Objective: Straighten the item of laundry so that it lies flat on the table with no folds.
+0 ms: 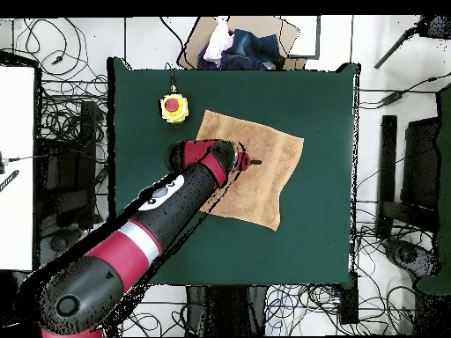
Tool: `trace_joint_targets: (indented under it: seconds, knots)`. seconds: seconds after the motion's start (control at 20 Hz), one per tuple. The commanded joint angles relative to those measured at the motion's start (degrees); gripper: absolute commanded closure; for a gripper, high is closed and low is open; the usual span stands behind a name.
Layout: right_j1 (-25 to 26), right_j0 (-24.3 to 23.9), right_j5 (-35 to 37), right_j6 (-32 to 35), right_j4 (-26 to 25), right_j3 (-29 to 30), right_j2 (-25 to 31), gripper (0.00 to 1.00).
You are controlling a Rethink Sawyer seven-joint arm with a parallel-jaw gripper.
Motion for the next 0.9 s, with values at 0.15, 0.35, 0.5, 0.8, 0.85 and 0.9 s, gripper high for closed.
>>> trace_joint_targets:
  seconds: [0.15, 0.35, 0.5, 0.8, 0.85, 0.9]
  knots:
    - [9.2, 1.2, 6.1, 22.5, 7.8, -10.3, 9.2, 0.0]
    - [9.7, 1.1, 7.9, 24.2, 8.3, -11.9, 8.9, 0.0]
    - [9.4, 1.2, 8.1, 24.6, 8.2, -11.9, 9.2, 0.0]
    - [8.7, 1.1, 9.2, 25.3, 8.0, -12.4, 10.1, 0.0]
    - [8.5, 1.1, 9.3, 25.4, 8.0, -12.4, 10.3, 0.0]
    - [8.2, 1.1, 9.5, 25.4, 8.0, -12.3, 10.6, 0.0]
